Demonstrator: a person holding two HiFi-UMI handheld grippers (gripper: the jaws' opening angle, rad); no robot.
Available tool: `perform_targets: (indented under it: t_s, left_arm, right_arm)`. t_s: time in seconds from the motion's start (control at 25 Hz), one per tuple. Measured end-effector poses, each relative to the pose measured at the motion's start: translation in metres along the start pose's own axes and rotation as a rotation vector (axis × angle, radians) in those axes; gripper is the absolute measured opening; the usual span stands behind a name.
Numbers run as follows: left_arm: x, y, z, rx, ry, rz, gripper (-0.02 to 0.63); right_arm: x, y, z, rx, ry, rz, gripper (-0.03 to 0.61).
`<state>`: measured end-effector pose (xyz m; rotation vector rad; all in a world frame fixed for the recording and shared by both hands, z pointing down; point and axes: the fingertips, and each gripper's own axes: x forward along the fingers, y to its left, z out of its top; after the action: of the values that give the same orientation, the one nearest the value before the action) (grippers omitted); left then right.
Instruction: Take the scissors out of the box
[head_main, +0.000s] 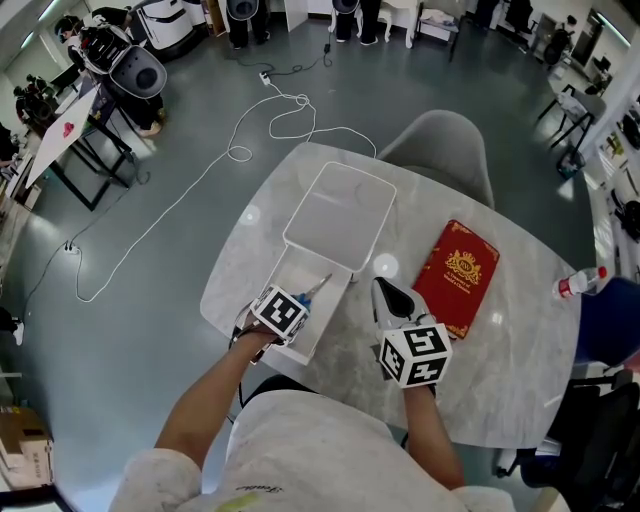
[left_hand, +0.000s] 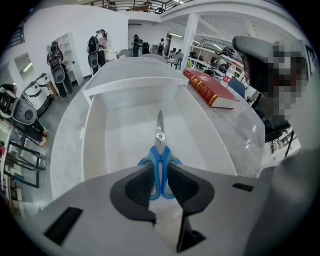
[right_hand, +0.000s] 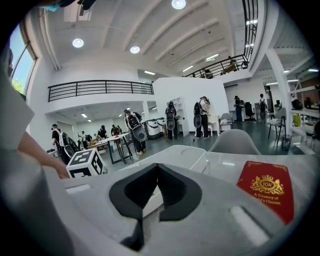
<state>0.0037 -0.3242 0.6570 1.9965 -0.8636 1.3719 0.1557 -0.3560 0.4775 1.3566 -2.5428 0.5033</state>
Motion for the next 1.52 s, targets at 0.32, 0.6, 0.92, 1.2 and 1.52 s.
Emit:
perform_targets:
  t_s: [0.32,0.6,0.92,1.2,1.52]
  left_arm:
    - [-0.012,0.000,0.004,0.031,-0.061,0.051,0.081]
    - [-0.037,0.004,0.009,0.061,-0.137,0.079,0.080]
    - [-0.066,0.008,0.004,0.078,-0.221,0.077,0.080]
    - [-0.097,0.015,-0.001,0.081,-0.298,0.062,0.080]
    - [-0.138,0.022,0.012,0.084,-0.438,0.061,0.080]
  right_arm:
    - [-0.003,0.001,-0.004,0.009,0.001,-0.006,0.006]
    - [0.000,0.017,-0.004,0.006,0.002,-0.003,0.006]
    - [-0.002,0.037,0.000,-0.002,-0.005,-0.037,0.005]
    - [-0.011,0.055,0.012,-0.002,-0.038,-0.096,0.005]
    - [-0.026,0.074,0.022,-0.027,-0.068,-0.152,0.005]
